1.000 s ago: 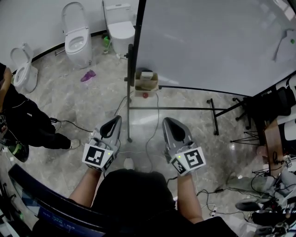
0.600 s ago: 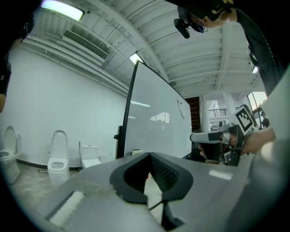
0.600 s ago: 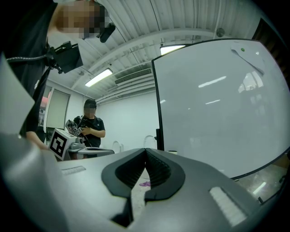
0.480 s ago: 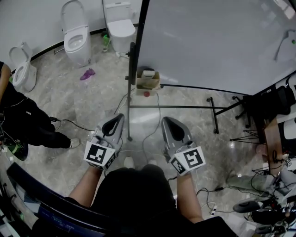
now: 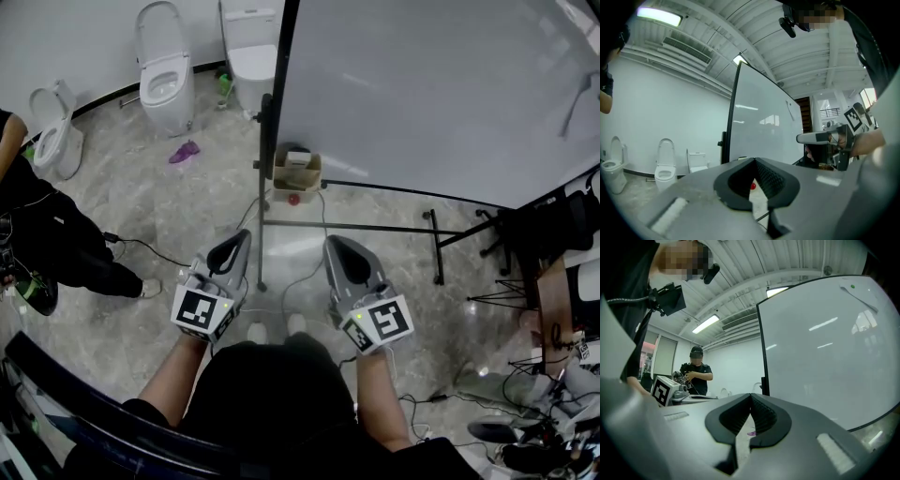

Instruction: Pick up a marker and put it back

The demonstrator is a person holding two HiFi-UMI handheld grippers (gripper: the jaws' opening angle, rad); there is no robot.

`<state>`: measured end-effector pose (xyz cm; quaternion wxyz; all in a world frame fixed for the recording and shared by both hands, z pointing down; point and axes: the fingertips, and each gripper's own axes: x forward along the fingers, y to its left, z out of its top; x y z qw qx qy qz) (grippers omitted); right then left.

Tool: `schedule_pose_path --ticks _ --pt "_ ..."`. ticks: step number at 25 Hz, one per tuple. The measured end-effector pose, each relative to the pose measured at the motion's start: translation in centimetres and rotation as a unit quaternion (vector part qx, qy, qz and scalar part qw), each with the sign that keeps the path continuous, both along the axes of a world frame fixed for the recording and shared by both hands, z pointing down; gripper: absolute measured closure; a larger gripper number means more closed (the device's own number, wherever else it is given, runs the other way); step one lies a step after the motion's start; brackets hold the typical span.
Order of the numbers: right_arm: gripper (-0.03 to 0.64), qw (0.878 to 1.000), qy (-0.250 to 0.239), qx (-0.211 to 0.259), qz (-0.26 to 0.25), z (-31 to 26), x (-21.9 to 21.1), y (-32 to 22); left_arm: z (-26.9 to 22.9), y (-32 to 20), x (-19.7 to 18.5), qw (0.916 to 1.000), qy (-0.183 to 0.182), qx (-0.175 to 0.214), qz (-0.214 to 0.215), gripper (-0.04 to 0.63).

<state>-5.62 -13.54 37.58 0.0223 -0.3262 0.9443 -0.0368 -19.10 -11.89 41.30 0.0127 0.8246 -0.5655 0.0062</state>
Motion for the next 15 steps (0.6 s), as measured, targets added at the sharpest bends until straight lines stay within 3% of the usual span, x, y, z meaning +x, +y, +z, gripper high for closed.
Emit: schedule_pose_path --ticks 7,15 --pt "0.607 1.0 -0.002 0.006 -0.023 -0.5 0.5 -2.8 -0.5 -2.8 1.4 0.9996 0.009 0.012 -0.026 0.591" --pt "0.607 0.999 -0.004 0.009 -0.032 -0.5 1.6 -5.6 0.0 -6.4 4.1 0.9996 -0.016 0.005 -0.022 0.591"
